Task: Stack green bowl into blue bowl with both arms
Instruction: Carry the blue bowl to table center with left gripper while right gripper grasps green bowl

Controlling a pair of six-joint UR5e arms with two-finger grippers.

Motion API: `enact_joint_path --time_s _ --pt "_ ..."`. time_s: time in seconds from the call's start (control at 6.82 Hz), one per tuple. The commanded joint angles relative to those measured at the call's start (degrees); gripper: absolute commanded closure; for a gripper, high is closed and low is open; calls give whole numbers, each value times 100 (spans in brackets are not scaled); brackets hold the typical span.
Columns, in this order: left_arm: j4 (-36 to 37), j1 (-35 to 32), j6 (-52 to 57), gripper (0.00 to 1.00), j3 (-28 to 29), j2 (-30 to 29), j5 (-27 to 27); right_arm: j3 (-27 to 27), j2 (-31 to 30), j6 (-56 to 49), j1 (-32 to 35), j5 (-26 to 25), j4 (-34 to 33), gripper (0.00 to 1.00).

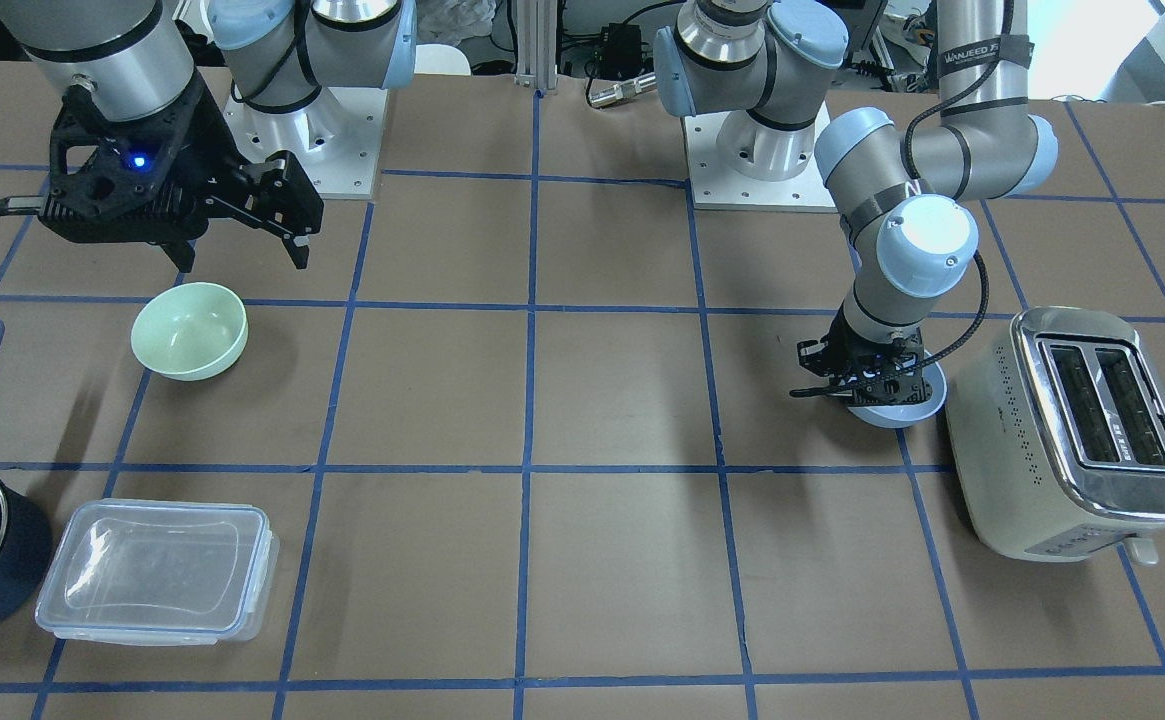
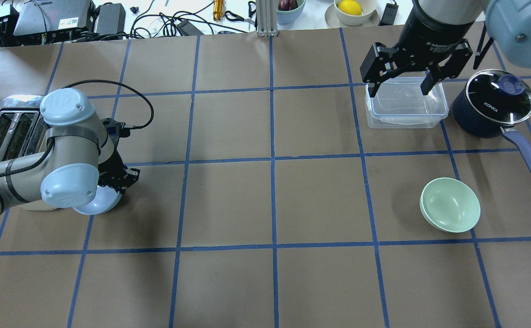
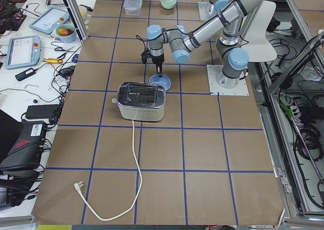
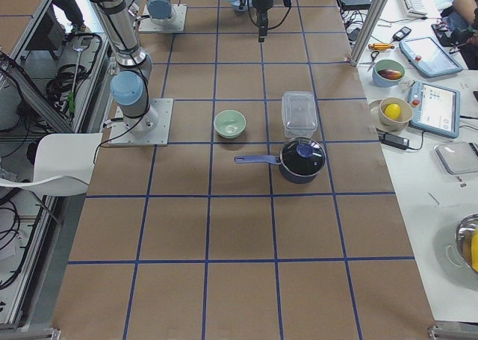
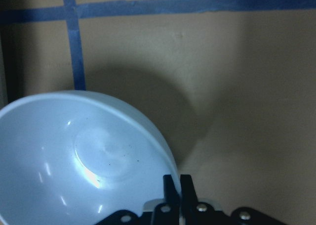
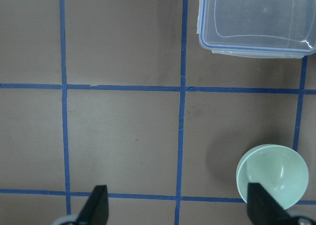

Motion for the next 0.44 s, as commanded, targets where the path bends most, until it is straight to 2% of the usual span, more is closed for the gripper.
enact_joint_path --time_s 0.0,0.15,0.29 --pt "-259 -1262 -2347 100 829 -106 -898 0 4 -568 -449 -24 388 0" --pt "-200 -2228 -3418 100 1120 -394 -910 9 4 -1338 -931 -259 618 0" --pt "-138 -2951 -4211 100 1488 -727 -919 200 13 -1764 -1414 -270 620 0"
